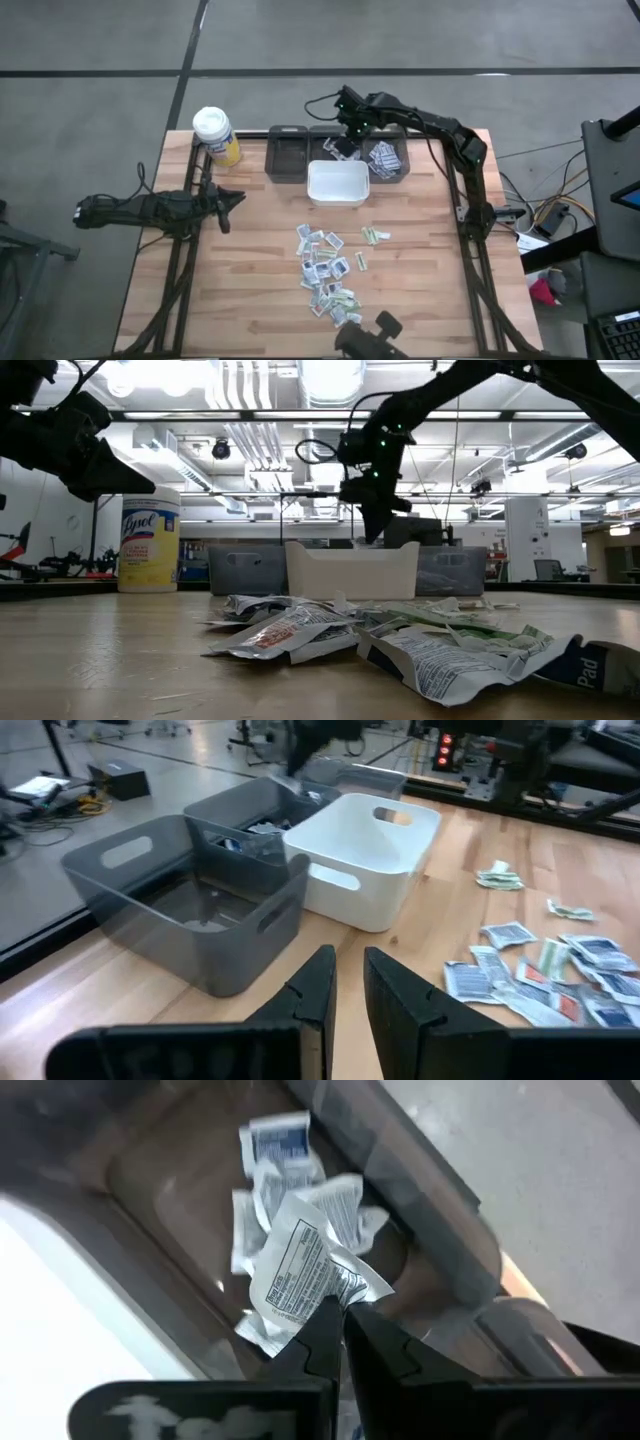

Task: Pick & Place First Aid Supplies
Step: Put the alcohol pad into the middle black bin

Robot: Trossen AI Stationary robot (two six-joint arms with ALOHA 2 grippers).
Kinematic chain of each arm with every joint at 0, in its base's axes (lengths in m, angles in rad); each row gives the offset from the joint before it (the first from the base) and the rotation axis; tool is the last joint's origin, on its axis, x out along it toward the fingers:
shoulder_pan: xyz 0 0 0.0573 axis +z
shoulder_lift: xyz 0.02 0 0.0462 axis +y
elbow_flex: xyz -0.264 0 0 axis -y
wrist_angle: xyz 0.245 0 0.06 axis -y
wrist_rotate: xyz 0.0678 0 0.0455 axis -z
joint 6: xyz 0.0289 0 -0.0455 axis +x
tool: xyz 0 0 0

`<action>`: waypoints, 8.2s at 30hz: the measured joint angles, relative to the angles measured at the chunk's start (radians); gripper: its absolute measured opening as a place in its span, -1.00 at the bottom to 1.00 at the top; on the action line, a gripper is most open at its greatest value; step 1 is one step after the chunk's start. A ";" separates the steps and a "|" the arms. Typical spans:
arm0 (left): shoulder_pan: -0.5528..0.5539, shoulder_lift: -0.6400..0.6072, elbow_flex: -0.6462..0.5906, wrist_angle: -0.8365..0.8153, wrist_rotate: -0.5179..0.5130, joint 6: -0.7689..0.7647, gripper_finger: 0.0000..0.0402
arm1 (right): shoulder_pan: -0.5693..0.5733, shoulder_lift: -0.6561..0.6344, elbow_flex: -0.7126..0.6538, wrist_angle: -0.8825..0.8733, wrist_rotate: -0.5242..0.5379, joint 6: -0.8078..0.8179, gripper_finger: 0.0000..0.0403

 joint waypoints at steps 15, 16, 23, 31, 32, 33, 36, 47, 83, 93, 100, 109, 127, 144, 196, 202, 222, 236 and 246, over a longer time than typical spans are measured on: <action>0.000 0.000 0.000 0.002 -0.020 -0.001 -0.74 | 0.005 0.001 -0.062 0.045 0.000 -0.178 -0.94; 0.000 0.000 0.000 0.002 -0.020 -0.001 -0.74 | 0.008 0.001 -0.062 0.050 0.000 -0.197 -0.94; 0.000 0.000 0.000 0.003 -0.020 -0.019 -0.74 | 0.025 0.023 -0.057 0.079 0.005 -0.315 -0.94; 0.000 0.000 0.000 0.003 -0.019 -0.031 -0.74 | 0.022 0.062 -0.032 0.078 0.036 -0.361 -0.94; 0.000 0.000 0.000 0.003 -0.020 -0.036 -0.74 | 0.021 0.063 -0.028 0.079 0.036 -0.363 -0.94; 0.000 0.000 0.000 0.003 -0.019 -0.040 -0.74 | 0.020 0.063 -0.025 0.080 0.036 -0.366 -0.94; 0.000 0.000 0.000 0.003 -0.019 -0.045 -0.74 | 0.018 0.064 -0.025 0.079 0.037 -0.394 -0.94; 0.000 0.000 0.000 0.003 -0.019 -0.046 -0.74 | 0.018 0.064 -0.026 0.078 0.036 -0.439 -0.73; 0.000 0.000 0.000 -0.006 -0.012 -0.044 -0.74 | 0.578 0.031 0.297 -0.586 -0.574 -0.219 -0.72; 0.000 0.000 0.000 -0.006 0.018 -0.044 -0.74 | 0.787 0.031 0.076 -0.414 -0.519 -0.063 -0.72; 0.000 0.000 0.000 -0.006 0.027 -0.043 -0.74 | 0.861 0.031 -0.030 -0.258 -0.519 0.049 -0.72; 0.000 0.000 0.000 -0.006 0.027 -0.042 -0.74 | 0.872 0.030 -0.094 -0.128 -0.519 0.142 -0.72; 0.000 0.000 0.000 -0.014 0.028 -0.042 -0.74 | 0.966 0.030 -0.154 0.005 -0.522 0.359 -0.72; 0.000 0.000 0.000 -0.014 0.041 -0.043 -0.74 | 1.114 0.030 -0.206 0.222 -0.423 0.714 -0.30; 0.000 0.000 0.000 -0.043 0.044 -0.043 -0.74 | 1.140 0.039 -0.314 0.259 -0.302 1.006 -0.28; 0.000 0.000 0.000 -0.048 0.046 -0.043 -0.74 | 1.145 0.038 -0.322 0.259 -0.265 1.072 -0.29; 0.000 0.000 0.000 -0.089 0.067 -0.044 -0.74 | 1.167 0.031 -0.362 0.200 -0.216 1.261 -0.44; 0.000 0.000 0.000 -0.086 0.074 -0.046 -0.74 | 1.178 0.033 -0.366 0.011 -0.265 1.216 -0.57; 0.000 0.000 0.000 -0.086 0.076 -0.048 -0.74 | 1.179 0.033 -0.367 -0.004 -0.264 1.203 -0.77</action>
